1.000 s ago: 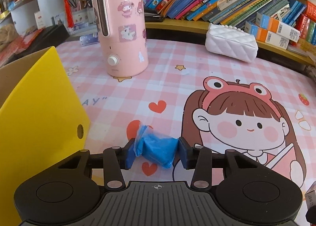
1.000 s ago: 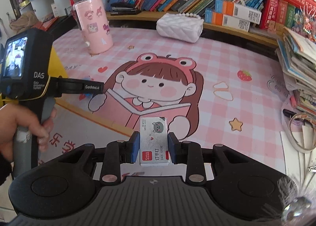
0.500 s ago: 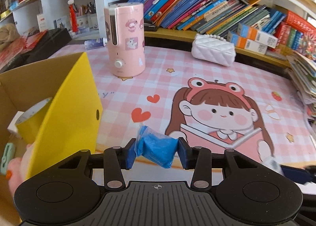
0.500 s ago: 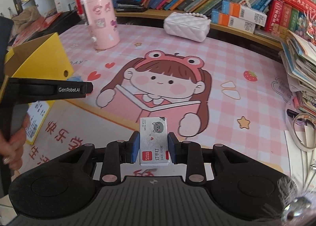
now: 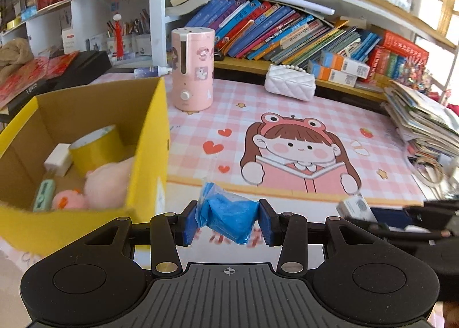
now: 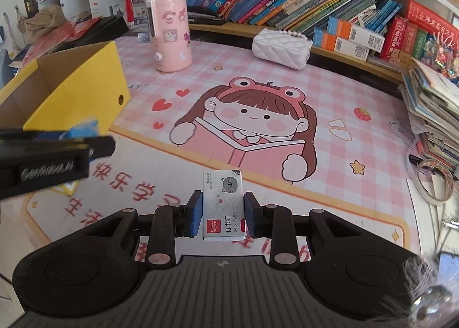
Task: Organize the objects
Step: 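Lift the card and blue item and carry them toward the yellow box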
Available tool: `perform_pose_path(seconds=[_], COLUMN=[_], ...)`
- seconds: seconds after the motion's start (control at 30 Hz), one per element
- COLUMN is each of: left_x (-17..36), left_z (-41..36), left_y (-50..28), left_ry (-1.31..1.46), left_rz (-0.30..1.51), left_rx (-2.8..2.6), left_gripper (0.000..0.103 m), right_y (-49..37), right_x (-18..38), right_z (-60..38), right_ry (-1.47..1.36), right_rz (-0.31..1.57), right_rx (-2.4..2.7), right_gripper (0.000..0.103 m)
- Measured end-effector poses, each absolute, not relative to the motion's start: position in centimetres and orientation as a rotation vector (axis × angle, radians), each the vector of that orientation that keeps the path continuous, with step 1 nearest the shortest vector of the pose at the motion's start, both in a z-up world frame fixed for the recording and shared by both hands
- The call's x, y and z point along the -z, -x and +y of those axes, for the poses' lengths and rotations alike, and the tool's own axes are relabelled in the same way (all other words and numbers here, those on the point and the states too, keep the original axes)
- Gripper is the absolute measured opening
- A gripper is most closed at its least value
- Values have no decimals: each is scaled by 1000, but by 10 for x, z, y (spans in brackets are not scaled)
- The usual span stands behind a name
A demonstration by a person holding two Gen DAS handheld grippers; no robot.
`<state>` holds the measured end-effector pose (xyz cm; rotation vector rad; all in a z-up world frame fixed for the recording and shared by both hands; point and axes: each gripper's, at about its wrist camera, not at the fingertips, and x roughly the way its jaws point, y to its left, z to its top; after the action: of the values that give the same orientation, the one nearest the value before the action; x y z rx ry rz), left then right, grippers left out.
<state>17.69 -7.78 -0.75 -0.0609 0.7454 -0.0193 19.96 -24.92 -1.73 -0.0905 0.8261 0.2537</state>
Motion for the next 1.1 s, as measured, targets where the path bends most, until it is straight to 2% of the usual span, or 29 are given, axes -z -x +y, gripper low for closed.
perform_pose_path(seconds=[0.53, 1.1], left_x=[-2, -2], left_z=[16, 100], left_y=[-83, -11], left_ry=[88, 65], left_rz=[748, 744], left_rx=[-12, -61], left_gripper=[41, 41], right_y=[-117, -50], right_x=[-2, 7], right_z=[-150, -53], right_ry=[104, 82], right_rz=[777, 790], right_rx=[-292, -354], right_gripper=[28, 28])
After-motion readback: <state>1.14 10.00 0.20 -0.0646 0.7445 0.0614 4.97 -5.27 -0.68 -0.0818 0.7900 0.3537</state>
